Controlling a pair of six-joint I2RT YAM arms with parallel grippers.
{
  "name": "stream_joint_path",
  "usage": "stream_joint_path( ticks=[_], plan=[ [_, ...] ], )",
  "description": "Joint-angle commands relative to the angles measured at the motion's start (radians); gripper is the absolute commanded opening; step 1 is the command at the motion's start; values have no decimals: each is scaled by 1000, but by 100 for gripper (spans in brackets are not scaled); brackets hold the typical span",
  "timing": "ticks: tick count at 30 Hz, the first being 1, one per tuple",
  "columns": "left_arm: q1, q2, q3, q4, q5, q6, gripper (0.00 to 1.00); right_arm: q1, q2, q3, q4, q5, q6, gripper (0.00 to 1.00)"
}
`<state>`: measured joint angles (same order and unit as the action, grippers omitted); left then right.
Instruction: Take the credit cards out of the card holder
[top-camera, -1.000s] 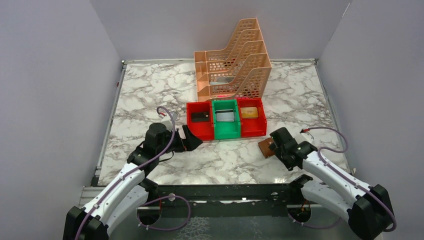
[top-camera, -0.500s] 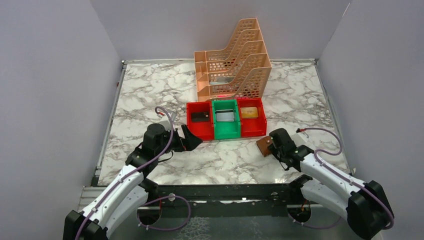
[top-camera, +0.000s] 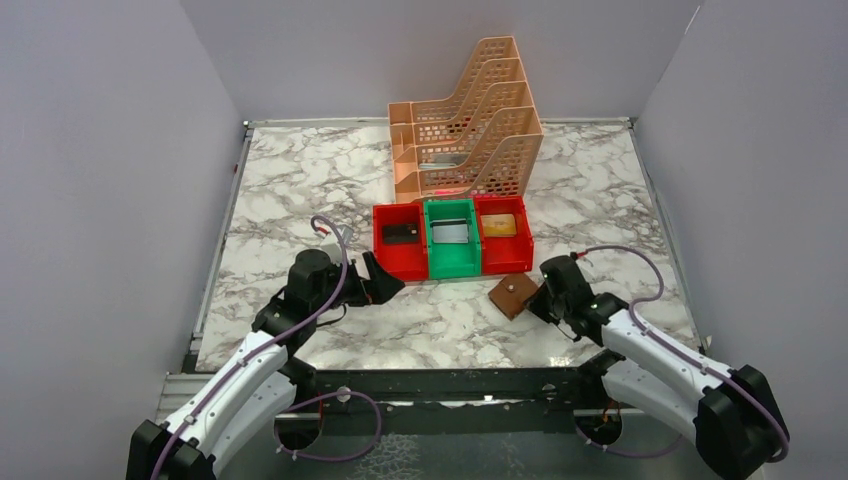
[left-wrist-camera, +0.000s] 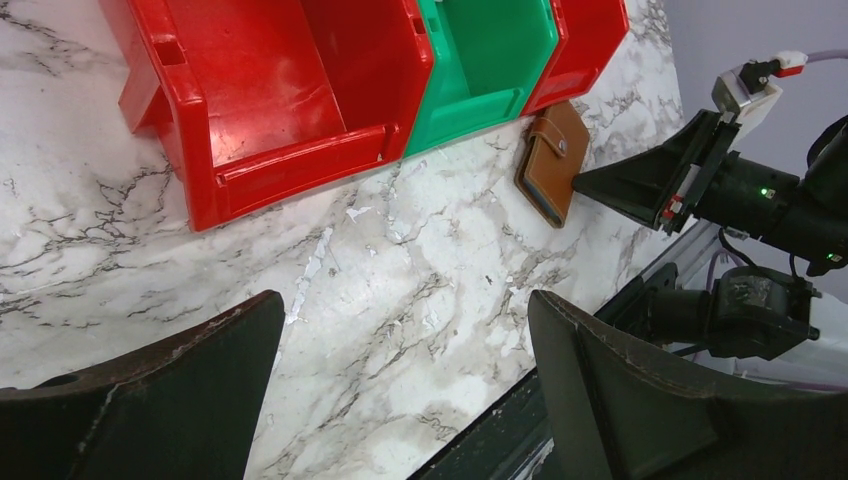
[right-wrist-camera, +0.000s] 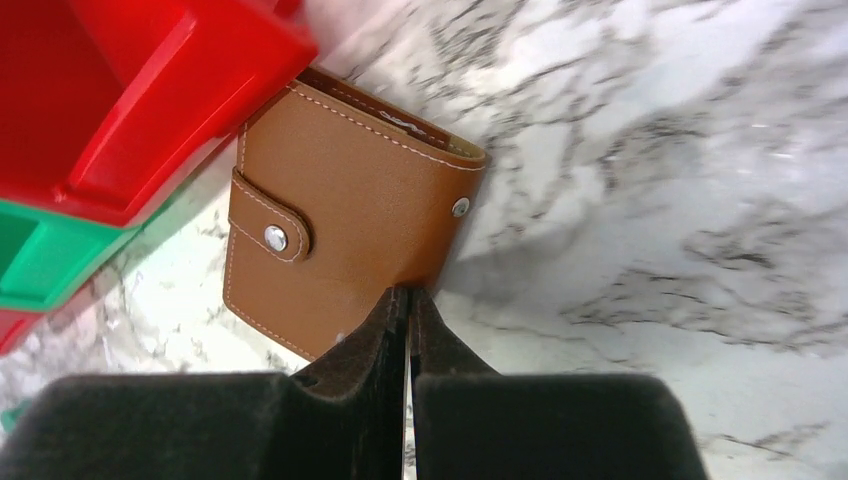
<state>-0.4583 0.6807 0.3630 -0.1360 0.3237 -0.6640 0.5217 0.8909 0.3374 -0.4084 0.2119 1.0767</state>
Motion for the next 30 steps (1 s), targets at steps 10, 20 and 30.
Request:
stream_joint_path(
  ticks=[10,20,30],
  plan=[
    [-125,95,31,91,-11,21,90,186,208,70,26,-227,-265,8],
    [-383,268,25,198,-149,-1,75,386,279,143,164,-266,-470,14],
    [-619,463,102,291,-349,-35,56,386,-4,75,87,-71,-329,47]
  ],
)
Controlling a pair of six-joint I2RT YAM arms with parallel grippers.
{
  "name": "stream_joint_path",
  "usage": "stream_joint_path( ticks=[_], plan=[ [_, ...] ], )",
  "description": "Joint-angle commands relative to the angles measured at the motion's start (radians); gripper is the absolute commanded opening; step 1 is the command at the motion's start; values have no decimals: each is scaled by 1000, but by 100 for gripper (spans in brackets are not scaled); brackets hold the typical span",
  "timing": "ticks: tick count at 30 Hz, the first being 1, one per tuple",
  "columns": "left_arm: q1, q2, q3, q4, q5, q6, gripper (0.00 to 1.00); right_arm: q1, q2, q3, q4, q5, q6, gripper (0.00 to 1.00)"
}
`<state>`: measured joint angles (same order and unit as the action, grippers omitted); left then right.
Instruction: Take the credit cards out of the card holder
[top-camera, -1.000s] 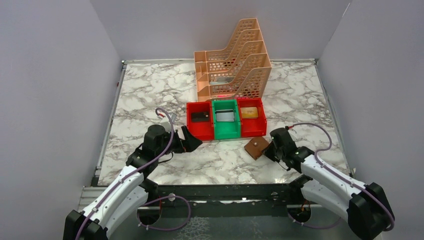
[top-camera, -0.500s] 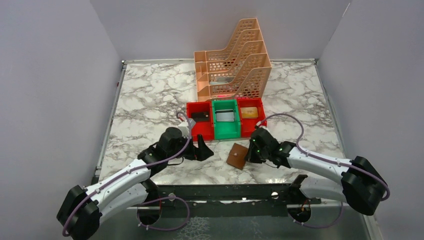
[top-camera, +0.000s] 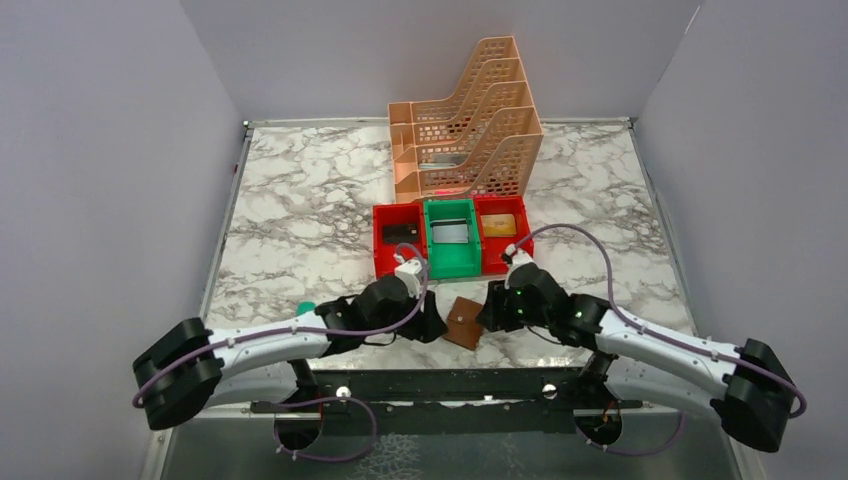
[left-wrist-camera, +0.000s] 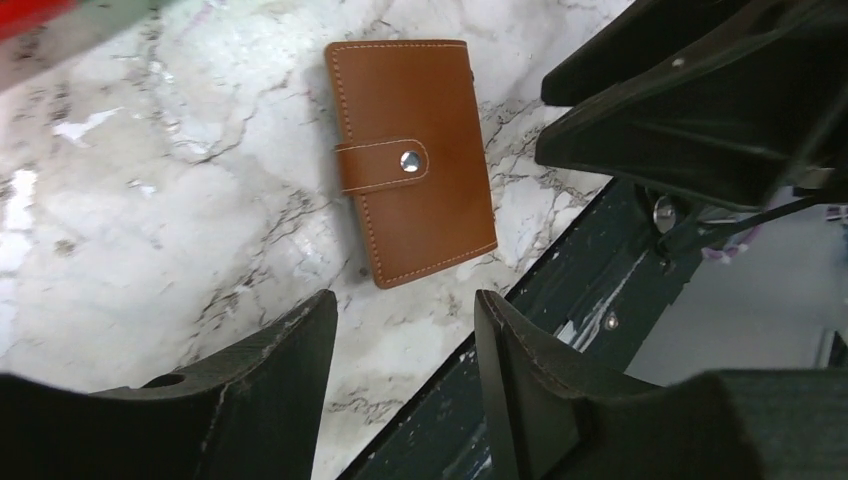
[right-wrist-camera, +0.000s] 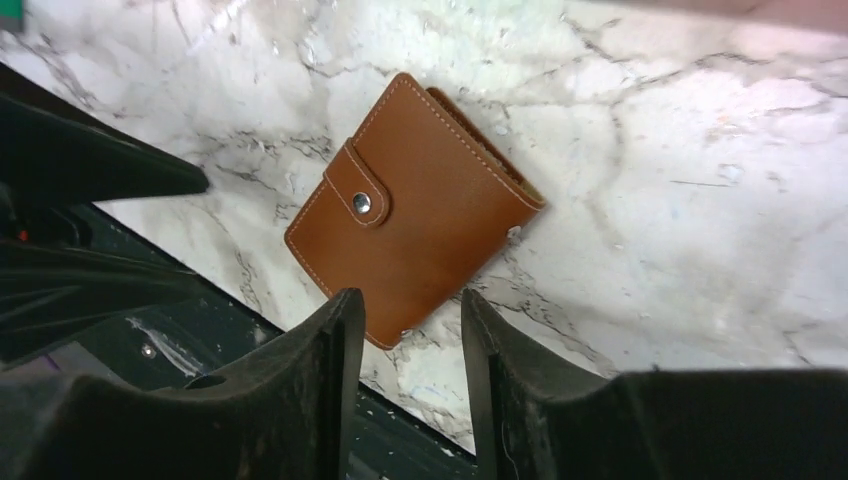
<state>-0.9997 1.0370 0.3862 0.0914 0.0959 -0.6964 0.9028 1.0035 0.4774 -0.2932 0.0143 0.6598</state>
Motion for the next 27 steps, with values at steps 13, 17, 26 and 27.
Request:
stream_joint_path(
  ticks=[13,17,26,27],
  plan=[
    [-150,495,370,-59,-227,131,49,5,-221,-267,39,205,293,47],
    [-155,565,430,-138,-248,157,46,4,-271,-289,32,227,330,47],
    [-234,580,479,-311,-404,133,50,4,-336,-309,19,248,341,47],
    [-236,582,489,-317,-403,139,51,4,-335,-309,22,249,341,47]
  ],
)
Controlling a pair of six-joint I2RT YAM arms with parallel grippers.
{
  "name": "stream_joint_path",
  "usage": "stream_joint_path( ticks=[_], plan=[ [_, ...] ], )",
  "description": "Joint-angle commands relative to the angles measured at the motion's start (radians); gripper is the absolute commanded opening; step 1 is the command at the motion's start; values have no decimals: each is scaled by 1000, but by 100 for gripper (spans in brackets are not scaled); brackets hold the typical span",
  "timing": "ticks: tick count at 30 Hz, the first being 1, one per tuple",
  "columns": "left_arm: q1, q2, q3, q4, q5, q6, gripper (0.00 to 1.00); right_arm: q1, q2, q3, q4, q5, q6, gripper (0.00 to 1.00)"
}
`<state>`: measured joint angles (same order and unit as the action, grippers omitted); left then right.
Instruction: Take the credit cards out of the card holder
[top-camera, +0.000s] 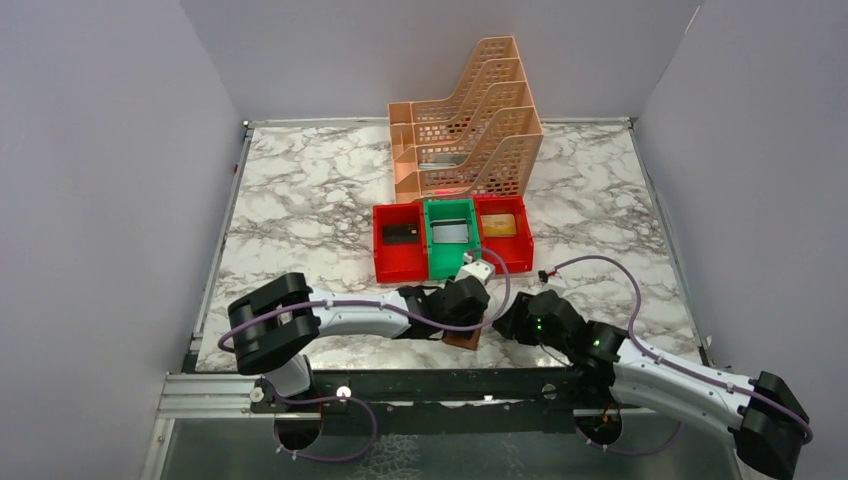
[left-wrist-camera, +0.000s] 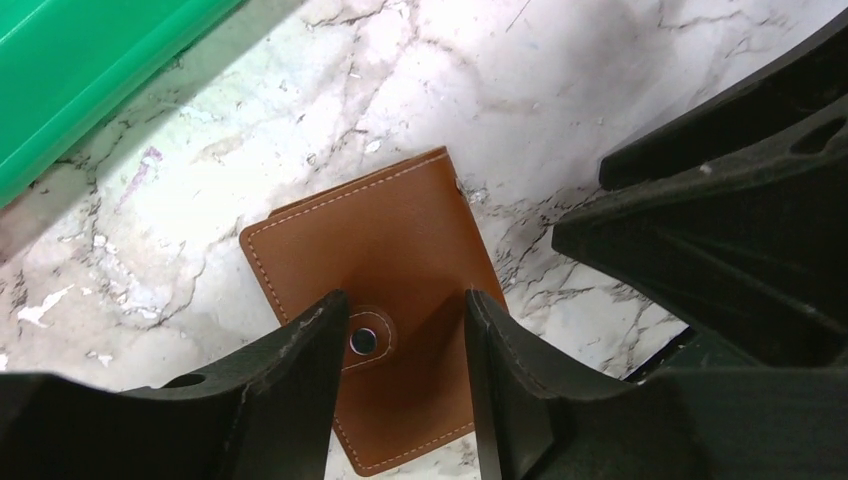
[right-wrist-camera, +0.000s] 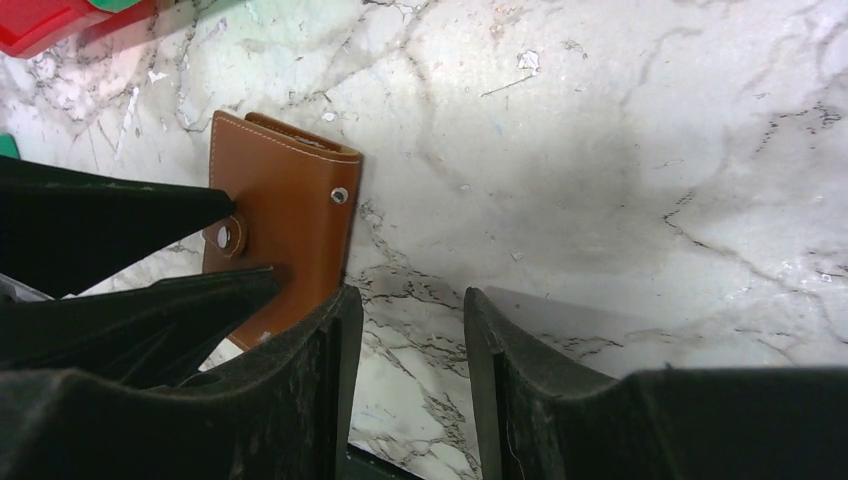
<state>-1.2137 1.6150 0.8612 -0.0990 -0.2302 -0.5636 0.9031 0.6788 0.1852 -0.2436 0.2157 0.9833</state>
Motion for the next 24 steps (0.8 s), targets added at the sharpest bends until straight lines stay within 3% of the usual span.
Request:
stream_joint_path(
  ticks=[1,8,15,24],
  plan=[
    [-23,11,36,-154,-77,12,51,4,-8,-15,-26,45,16,47],
    [-58,24,113,-303,-142,29,60,4,17,-23,12,-2,10,47],
    [-57,51,126,-340,-160,20,60,5,41,-38,70,-30,19,48],
    [-72,167,166,-343,-181,16,45,4,84,-39,209,-113,49,48]
  ],
)
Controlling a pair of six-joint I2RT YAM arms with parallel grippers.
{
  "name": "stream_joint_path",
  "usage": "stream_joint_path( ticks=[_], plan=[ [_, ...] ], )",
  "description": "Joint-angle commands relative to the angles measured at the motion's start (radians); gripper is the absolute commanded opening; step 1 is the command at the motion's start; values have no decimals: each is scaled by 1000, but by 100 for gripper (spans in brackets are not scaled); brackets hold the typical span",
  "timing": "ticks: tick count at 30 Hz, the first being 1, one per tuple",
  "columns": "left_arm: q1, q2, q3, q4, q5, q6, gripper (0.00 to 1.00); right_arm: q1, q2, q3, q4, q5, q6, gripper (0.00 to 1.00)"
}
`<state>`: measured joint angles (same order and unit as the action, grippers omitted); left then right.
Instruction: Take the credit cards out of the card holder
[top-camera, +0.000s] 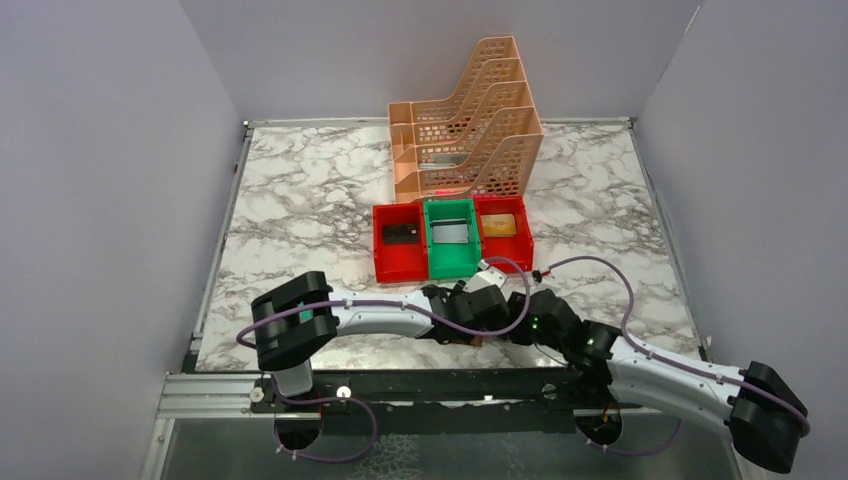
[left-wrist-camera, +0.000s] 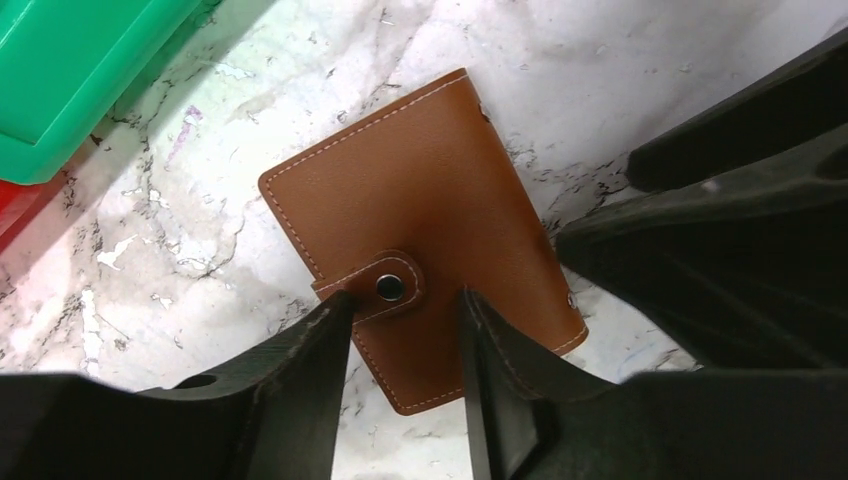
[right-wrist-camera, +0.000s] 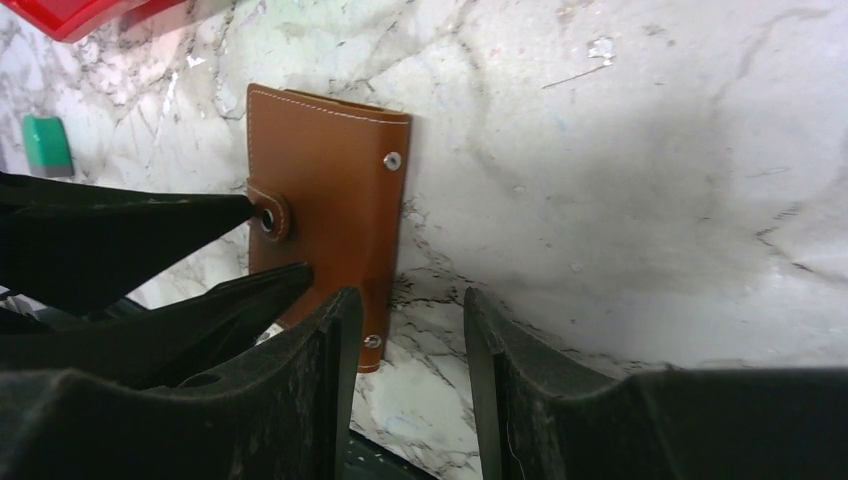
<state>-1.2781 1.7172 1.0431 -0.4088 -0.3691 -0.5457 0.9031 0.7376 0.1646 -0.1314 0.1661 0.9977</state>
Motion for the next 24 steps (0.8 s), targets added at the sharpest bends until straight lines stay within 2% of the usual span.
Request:
stream_joint_path(
  ticks=[1,7,13,16,18,21,24],
  plan=[
    [-8,64,-21,-34,-44,-2,42,4,36,-20,115,-63,47,48],
    [-8,54,-46,-33,-68,-5,28,4,119,24,91,15,83,51],
    [-8,20,-86,3,-72,-10,21,4,195,-36,243,-13,163,54],
    [-7,16,-97,28,-58,-3,17,4,261,-35,295,-16,142,54],
    [-8,15,-101,38,-56,-6,16,4,336,-16,327,-22,93,44],
    [-8,2,-113,55,-60,-16,13,5,437,40,266,-22,62,31],
    [-7,-10,-129,63,-86,-26,12,4,475,22,303,-14,75,18]
  ],
)
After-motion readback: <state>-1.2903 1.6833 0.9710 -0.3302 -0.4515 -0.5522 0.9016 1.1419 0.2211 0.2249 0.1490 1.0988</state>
